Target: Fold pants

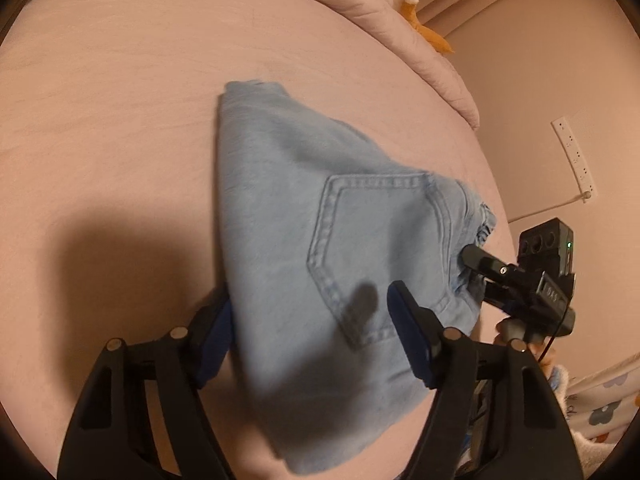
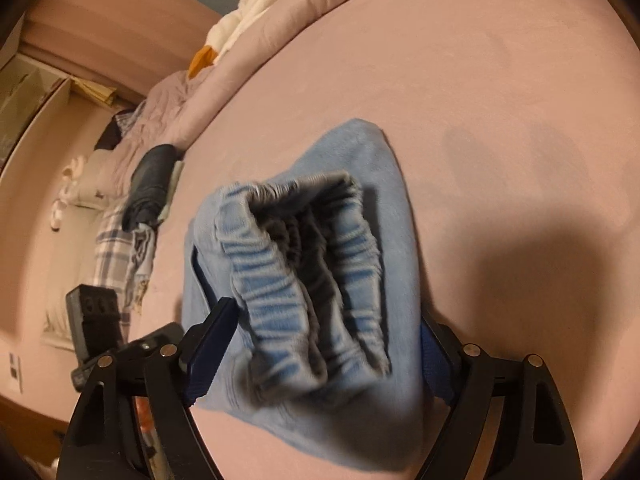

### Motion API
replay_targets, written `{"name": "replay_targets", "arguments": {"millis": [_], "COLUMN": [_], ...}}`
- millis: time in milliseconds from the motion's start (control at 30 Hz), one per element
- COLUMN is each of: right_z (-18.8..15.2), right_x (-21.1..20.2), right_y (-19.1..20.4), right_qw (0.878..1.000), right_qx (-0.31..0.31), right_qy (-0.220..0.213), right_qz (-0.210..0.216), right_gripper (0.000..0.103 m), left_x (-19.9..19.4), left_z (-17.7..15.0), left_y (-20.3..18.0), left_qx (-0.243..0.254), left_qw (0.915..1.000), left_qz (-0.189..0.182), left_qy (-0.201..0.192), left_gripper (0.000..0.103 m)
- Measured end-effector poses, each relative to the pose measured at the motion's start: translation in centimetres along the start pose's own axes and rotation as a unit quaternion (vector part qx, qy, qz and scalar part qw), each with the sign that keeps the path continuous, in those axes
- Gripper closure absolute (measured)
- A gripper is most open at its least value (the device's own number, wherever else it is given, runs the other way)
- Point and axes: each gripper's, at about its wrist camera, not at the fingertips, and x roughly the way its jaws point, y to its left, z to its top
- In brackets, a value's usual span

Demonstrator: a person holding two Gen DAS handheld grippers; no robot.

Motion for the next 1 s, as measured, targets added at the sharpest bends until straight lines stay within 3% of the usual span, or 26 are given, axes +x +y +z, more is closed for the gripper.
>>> {"name": "replay_targets", "arguments": {"millis": [133, 200, 267, 400, 500, 633, 1000], "right_z": [0.3, 0.3, 0.1, -0.5, -0.6, -0.5, 0.2], "right_x": [0.5, 0.7, 0.6, -0.3, -1.3, -2.0, -1.2], "right_y": [0.4, 0.7, 1.0, 2.7, 4.6, 6.9, 12.4], "right_qw": [1.0, 1.0, 0.999, 0.997, 0.994, 0.988, 0.971], "right_qx": [-0.007, -0.012, -0.015, -0.044, -0.077, -0.118, -0.2], "right_qy": [-0.013, -0.022, -0.028, -0.05, -0.069, -0.084, -0.114], "right_qz": [0.009, 0.004, -0.005, -0.029, -0.04, -0.054, -0.062], "right_gripper": [0.021, 0.026, 0.031, 0.046, 0.054, 0.055, 0.055], "left_x": [0.6, 0.8, 0.7, -0.1, -1.0, -2.4, -6.6], "left_z": [0.7, 0.9, 0.9, 0.8, 0.9, 1.0, 2.1], "left_y": [-0.7, -1.1, -1.4, -1.1, -1.1, -1.8, 0.0], "left_qx": [0.003, 0.012, 0.021, 0.022, 0.02, 0.047, 0.054], "left_qw": [1.0, 0.9998, 0.9994, 0.9989, 0.9989, 0.9958, 0.9908], "left_qz": [0.0, 0.012, 0.026, 0.041, 0.036, 0.063, 0.086], "left_qy": [0.001, 0.001, 0.0, -0.01, -0.021, -0.047, -0.089], "left_gripper": [0.033, 0.047, 0.052, 0.074, 0.074, 0.074, 0.074]}}
